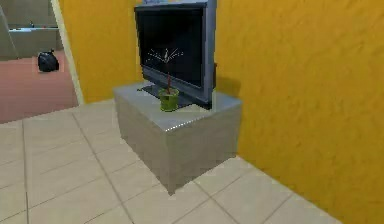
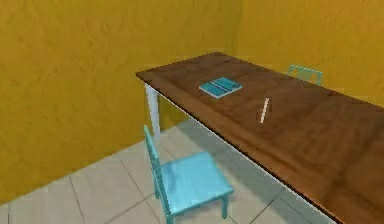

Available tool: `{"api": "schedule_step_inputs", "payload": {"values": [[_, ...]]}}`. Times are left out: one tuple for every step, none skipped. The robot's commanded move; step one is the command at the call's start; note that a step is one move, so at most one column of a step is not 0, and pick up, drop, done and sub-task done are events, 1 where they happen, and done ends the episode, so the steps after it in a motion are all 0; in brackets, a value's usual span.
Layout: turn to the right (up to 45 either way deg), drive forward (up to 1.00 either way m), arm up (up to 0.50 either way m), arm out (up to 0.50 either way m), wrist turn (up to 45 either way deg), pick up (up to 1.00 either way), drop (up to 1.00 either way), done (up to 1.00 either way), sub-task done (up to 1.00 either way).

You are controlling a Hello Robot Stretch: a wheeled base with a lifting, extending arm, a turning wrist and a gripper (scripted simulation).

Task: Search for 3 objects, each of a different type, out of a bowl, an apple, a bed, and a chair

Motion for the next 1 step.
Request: {"api": "schedule_step_inputs", "payload": {"values": [[-36.0, 0.00, 0.00, 0.00, 0.0, 0.00, 0.00, 0.00, 0.00]]}}
